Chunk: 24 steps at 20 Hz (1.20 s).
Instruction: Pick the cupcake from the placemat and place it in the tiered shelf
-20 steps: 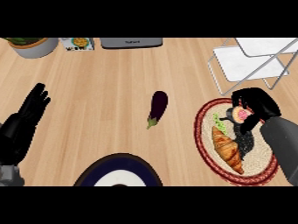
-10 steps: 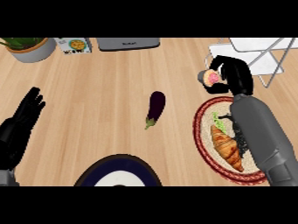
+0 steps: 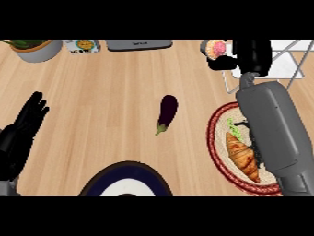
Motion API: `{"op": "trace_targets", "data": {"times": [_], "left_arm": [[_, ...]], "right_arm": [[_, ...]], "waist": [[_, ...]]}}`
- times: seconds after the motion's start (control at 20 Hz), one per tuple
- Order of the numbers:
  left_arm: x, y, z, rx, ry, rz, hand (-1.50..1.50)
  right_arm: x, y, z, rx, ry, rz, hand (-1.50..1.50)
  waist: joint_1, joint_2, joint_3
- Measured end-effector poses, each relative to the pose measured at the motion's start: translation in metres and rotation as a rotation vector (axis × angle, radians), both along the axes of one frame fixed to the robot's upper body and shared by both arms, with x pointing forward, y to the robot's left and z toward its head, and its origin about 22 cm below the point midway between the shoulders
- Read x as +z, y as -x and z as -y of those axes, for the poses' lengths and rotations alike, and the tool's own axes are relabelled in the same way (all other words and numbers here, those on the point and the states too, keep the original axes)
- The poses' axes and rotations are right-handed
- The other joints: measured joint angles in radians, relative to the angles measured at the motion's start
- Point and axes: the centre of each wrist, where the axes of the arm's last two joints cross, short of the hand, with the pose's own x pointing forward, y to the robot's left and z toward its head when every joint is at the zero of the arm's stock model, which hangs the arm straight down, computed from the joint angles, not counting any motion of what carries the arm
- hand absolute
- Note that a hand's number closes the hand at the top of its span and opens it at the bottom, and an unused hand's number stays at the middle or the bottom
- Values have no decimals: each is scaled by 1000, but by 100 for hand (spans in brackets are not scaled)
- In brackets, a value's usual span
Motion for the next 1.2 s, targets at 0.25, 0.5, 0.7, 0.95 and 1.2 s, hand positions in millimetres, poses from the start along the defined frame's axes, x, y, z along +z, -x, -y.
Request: {"op": "trace_targets", "data": {"times": [0.25,0.5,0.7,0.95,1.2], "left_arm": [[5,-5,3,-40,-4,26,0],[4,-8,11,-65,1,29,0],[9,-13,18,-84,-1,40,0],[12,-13,14,-83,-7,47,0],[11,-15,16,-92,-7,45,0]], "right_arm": [[58,30,-5,-46,-62,41,150],[93,51,-5,23,-373,111,150],[109,53,9,83,-587,154,150],[114,47,39,-23,-255,144,150],[119,37,62,-172,192,126,150]], "waist": [[35,19,2],[64,33,6],[81,40,6],[75,48,-4],[91,51,-1]]}}
